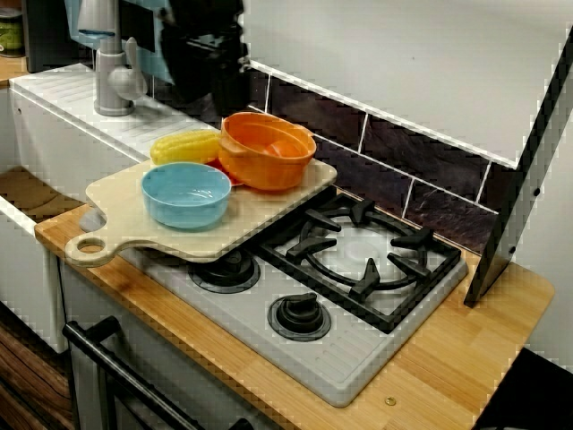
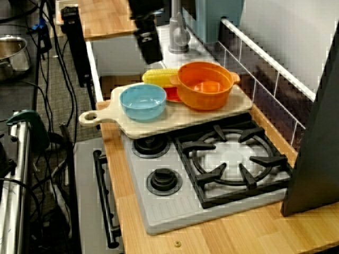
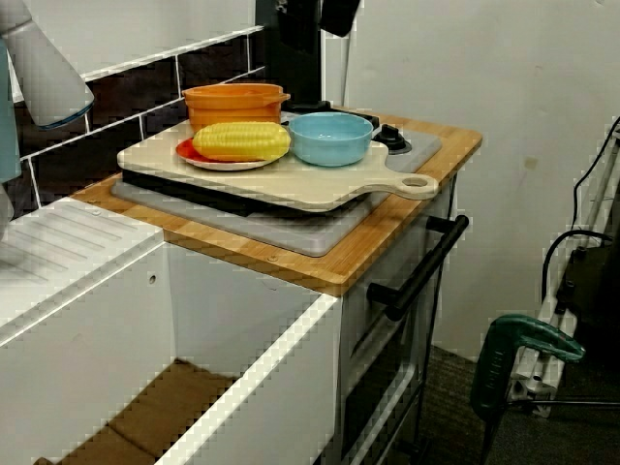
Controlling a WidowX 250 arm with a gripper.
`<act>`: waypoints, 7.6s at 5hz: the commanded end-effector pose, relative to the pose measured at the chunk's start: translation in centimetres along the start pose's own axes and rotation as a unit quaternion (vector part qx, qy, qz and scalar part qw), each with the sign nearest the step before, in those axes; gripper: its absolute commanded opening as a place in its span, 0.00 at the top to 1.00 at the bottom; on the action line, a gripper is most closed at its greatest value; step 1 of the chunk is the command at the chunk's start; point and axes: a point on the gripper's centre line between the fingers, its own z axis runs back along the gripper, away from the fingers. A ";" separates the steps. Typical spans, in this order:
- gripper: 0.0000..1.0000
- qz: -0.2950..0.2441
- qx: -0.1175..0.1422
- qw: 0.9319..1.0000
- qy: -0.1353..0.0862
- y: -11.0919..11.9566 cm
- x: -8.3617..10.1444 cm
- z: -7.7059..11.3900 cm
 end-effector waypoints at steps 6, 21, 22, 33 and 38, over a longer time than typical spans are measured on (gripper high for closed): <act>0.00 -0.108 0.064 0.991 -0.033 -1.4 -2.3 -4.8; 1.00 -0.105 0.010 0.994 -0.022 -3.4 2.0 -1.7; 1.00 -0.107 -0.002 0.994 -0.023 -3.8 2.6 -1.0; 1.00 -0.185 0.029 0.982 0.006 -12.2 9.2 -7.9; 0.00 -0.193 0.055 0.980 0.018 -11.4 6.1 -11.1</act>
